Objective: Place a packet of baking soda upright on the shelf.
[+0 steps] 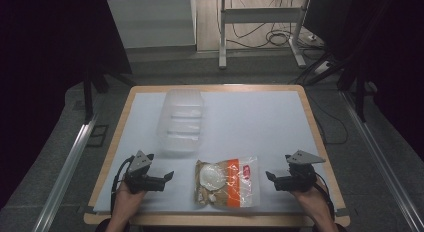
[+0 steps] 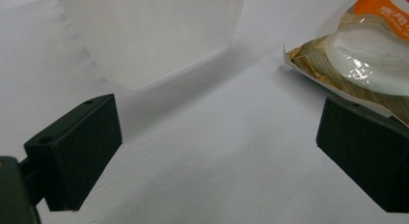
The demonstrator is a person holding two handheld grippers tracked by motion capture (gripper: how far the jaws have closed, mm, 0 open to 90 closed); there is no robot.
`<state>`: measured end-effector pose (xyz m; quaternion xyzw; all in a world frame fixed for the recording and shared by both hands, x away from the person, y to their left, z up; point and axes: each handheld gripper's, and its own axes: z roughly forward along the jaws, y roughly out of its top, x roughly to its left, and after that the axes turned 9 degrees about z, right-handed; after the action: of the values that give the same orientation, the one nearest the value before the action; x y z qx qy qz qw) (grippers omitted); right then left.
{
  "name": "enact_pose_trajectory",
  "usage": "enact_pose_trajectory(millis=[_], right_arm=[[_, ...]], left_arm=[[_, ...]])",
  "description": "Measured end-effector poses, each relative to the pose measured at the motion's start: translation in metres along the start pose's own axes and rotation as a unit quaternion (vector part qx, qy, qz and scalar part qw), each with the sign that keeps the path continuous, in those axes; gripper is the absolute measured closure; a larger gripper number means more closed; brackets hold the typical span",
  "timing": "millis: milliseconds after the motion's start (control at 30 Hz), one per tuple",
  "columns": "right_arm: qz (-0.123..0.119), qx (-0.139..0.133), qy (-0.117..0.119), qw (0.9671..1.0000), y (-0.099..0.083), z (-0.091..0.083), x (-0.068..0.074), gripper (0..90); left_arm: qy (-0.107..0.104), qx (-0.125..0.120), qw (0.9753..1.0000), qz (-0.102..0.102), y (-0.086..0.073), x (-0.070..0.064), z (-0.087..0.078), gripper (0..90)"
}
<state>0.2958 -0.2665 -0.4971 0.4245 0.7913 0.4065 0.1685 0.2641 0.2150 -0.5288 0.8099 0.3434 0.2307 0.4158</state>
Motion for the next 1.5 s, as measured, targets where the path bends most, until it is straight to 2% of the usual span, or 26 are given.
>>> enact_pose_trajectory(millis=[167, 267, 367, 400, 533, 567, 600, 767, 800, 833, 867, 900, 1033, 1233, 1367, 1400, 1467, 1500], right_arm=[[0.002, 0.0, 0.012, 0.9999, 0.003, 0.001, 0.009, 4.7], [0.001, -0.002, 0.029, 0.9996, 0.006, 0.001, 0.016, 4.5], [0.0, 0.0, 0.031, 0.9995, 0.007, 0.001, 0.022, 5.2], [-0.002, 0.003, 0.035, 0.9994, 0.009, 0.0, 0.027, 12.0], [-0.015, 0.007, 0.05, 0.9986, 0.013, -0.001, 0.035, 29.1], [-0.015, 0.007, 0.05, 0.9986, 0.013, -0.001, 0.035, 29.1], [-0.023, 0.019, 0.061, 0.9977, 0.013, 0.0, 0.038, 39.6], [-0.053, 0.047, 0.071, 0.9949, 0.014, 0.005, 0.05, 58.5], [-0.053, 0.047, 0.071, 0.9949, 0.014, 0.005, 0.05, 58.5], [-0.064, 0.049, 0.075, 0.994, 0.015, 0.006, 0.057, 64.4], [-0.064, 0.049, 0.075, 0.994, 0.015, 0.006, 0.057, 64.4], [-0.073, 0.052, 0.068, 0.9937, 0.016, 0.005, 0.062, 71.5], [-0.078, 0.033, 0.078, 0.9933, 0.018, 0.0, 0.067, 83.3], [-0.085, 0.014, 0.086, 0.9926, 0.019, -0.005, 0.072, 87.7], [-0.092, 0.023, 0.102, 0.9902, 0.019, -0.004, 0.078, 88.9], [-0.102, 0.036, 0.113, 0.9878, 0.017, -0.001, 0.084, 89.1], [-0.104, 0.041, 0.118, 0.9867, 0.016, 0.001, 0.087, 89.2], [-0.112, 0.052, 0.128, 0.9841, 0.013, 0.006, 0.092, 89.2]], left_arm=[[-0.001, 0.003, 1.0, 0.003, 0.0, 0.0, 0.001, 2.1], [-0.001, 0.003, 1.0, 0.004, 0.0, -0.001, 0.001, 2.0], [-0.001, 0.004, 1.0, 0.005, 0.0, -0.001, 0.001, 2.0], [0.0, 0.004, 1.0, 0.005, 0.0, -0.001, 0.002, 2.0], [0.0, 0.004, 1.0, 0.006, 0.0, -0.001, 0.002, 2.0], [0.0, 0.004, 1.0, 0.006, 0.0, -0.001, 0.002, 2.0], [0.001, 0.004, 1.0, 0.007, 0.0, -0.001, 0.002, 2.0], [0.002, 0.006, 0.9999, 0.008, 0.0, -0.001, 0.002, 2.0], [0.002, 0.006, 0.9999, 0.008, 0.0, -0.001, 0.002, 2.0], [0.002, 0.008, 0.9999, 0.01, 0.0, -0.001, 0.002, 2.0], [0.002, 0.008, 0.9999, 0.01, 0.0, -0.001, 0.002, 2.0], [0.002, 0.007, 0.9999, 0.009, 0.0, -0.001, 0.002, 2.0], [0.002, 0.007, 0.9999, 0.009, 0.0, 0.0, 0.001, 2.0], [0.003, 0.007, 0.9999, 0.011, 0.0, -0.001, 0.001, 2.0], [0.003, 0.007, 0.9999, 0.01, 0.0, 0.0, 0.002, 2.0], [0.003, 0.007, 0.9999, 0.01, 0.0, -0.001, 0.001, 2.0], [0.003, 0.007, 0.9999, 0.01, 0.0, -0.001, 0.001, 2.0], [0.003, 0.007, 0.9999, 0.01, 0.0, -0.001, 0.001, 2.0]])
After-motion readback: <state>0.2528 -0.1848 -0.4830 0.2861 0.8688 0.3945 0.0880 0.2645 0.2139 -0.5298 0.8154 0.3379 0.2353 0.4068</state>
